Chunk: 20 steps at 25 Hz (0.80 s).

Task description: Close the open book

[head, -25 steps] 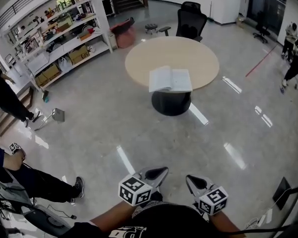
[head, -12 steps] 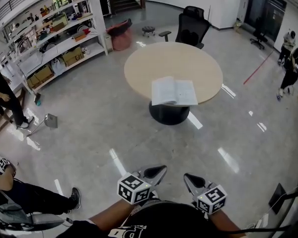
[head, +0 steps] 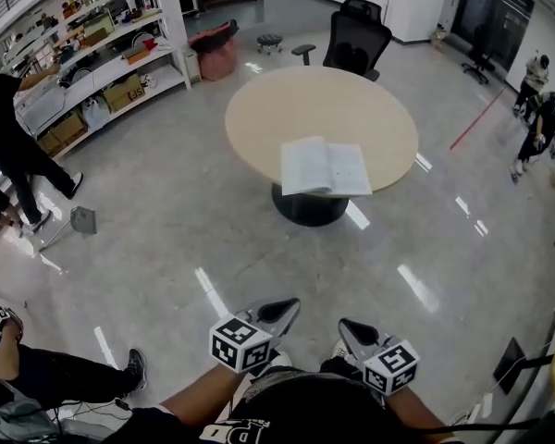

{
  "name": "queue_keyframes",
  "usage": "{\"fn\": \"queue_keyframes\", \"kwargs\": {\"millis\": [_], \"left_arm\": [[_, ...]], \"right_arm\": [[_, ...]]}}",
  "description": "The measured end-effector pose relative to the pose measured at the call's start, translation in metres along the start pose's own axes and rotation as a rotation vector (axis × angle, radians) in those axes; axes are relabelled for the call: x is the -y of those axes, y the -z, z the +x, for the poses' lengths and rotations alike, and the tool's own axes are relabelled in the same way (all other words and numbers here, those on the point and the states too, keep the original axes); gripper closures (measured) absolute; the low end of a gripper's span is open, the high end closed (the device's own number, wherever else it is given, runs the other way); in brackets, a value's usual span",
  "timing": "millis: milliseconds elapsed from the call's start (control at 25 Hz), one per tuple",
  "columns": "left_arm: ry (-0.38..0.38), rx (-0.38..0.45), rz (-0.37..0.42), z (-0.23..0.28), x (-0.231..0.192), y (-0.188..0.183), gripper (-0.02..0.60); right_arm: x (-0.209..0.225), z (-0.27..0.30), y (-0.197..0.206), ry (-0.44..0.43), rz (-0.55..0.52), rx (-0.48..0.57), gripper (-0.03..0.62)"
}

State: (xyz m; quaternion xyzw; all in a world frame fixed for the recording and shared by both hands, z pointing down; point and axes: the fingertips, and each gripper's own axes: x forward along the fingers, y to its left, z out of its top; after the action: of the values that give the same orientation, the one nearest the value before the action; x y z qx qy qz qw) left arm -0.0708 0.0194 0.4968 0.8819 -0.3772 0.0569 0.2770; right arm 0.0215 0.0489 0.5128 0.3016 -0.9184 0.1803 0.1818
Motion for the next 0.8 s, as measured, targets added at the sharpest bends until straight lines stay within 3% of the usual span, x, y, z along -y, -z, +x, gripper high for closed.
{"fn": "queue_keyframes", "kwargs": {"millis": [280,800], "left_arm": [[-0.01,0.001,-0.014,0.012,-0.016,-0.01,0.575],[-0.107,0.066,-0.006,0.093,-0.02,-0.07,0.575]], "right_arm": [[0.011,0.023,-0.016,-0.047,-0.03,-0.005,0.586],[0.109,0.039,-0.074,-0.164,-0.091,0.053,0.586]]}}
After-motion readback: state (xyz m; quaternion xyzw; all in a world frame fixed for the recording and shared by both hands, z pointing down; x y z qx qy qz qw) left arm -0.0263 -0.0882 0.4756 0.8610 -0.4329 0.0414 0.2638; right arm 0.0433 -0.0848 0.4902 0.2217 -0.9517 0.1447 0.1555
